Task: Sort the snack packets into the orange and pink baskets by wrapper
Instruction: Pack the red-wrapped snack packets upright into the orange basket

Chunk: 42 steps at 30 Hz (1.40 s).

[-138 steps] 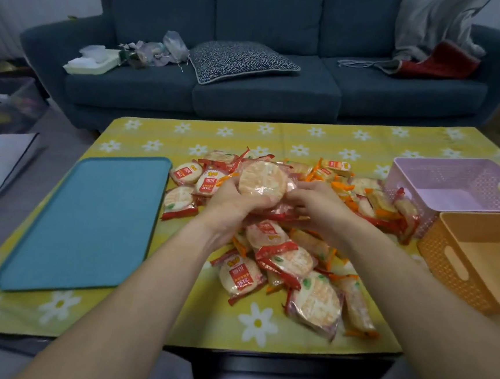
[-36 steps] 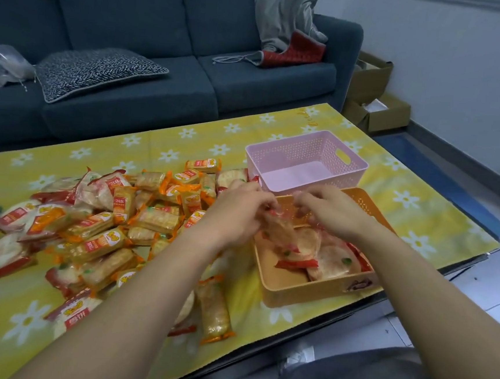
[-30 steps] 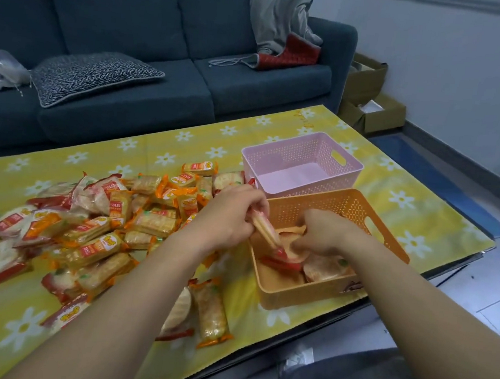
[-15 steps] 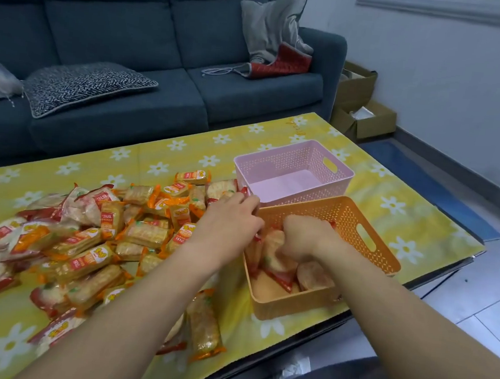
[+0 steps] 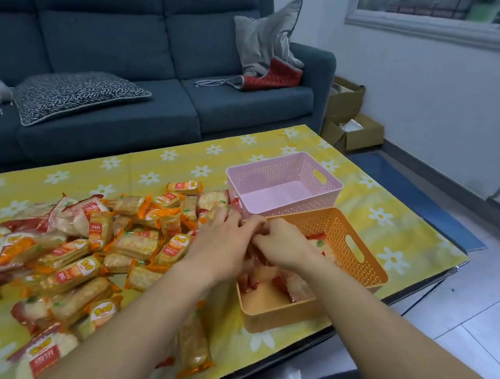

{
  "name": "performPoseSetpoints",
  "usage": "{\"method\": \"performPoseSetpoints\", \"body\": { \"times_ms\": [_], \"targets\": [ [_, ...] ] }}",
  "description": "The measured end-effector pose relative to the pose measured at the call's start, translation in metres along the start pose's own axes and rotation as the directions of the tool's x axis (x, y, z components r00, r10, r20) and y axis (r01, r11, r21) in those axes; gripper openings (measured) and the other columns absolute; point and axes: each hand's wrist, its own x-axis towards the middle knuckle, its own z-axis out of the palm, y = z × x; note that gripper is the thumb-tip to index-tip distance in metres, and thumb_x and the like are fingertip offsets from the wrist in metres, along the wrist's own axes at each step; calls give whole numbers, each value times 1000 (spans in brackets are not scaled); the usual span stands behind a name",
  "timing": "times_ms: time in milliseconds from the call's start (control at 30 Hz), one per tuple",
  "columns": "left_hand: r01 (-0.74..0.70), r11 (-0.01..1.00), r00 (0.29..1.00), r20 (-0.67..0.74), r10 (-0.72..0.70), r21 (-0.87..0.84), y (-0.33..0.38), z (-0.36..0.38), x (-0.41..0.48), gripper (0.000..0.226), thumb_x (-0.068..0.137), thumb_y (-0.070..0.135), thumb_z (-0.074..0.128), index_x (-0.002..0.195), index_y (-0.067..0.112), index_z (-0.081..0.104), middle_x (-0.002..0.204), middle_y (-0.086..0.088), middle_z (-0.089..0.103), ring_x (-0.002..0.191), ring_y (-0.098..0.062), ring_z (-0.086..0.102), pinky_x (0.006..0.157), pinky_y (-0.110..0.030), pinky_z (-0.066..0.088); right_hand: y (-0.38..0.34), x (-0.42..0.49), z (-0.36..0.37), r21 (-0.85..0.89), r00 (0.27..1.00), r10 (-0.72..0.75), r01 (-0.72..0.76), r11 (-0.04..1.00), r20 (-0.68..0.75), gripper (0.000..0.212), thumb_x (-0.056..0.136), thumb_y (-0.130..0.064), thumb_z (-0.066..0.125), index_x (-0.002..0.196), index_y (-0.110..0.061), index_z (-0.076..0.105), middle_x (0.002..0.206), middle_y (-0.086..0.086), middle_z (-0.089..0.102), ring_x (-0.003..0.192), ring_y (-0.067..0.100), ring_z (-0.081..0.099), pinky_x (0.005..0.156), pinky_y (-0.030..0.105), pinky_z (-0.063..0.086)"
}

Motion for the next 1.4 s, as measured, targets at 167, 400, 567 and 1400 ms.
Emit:
{"method": "performPoseSetpoints", "body": {
  "times_ms": [167,400,567,1400],
  "targets": [
    [33,999,998,-52,-33,-13,9,-3,-3,45,83,42,64,127,40,52,131,1,40,123,-28,37,99,-42,43,17,-6,-20,9,994,77,-78,997,80,22,86,-12,52,83,-4,73,80,6,73,75,26,69,70,39,58],
    [123,992,992,4,-123,-30,21,-12,-5,42,84,54,49,116,30,63,133,-1,40,125,-26,35,104,-43,39,25,-28,-32,-685,935,247,-4,729,257,73,75,-52,79,138,-25,54,135,1,56,121,28,53,99,43,48],
    [153,987,988,-11,-153,-44,19,-11,-3,42,88,61,49,111,29,63,132,2,41,126,-25,35,103,-43,42,36,-18,-34,-760,962,229,-38,649,147,59,73,-44,84,124,-26,61,122,-2,62,109,25,59,87,40,53],
    [68,931,987,-110,-114,-358,19,-3,-3,71,85,36,60,149,41,31,142,7,47,137,-20,33,111,-47,26,30,2,-25,-37,992,56,-60,997,-110,33,66,-22,86,85,-12,60,68,1,65,59,20,62,53,32,51]
  ]
}}
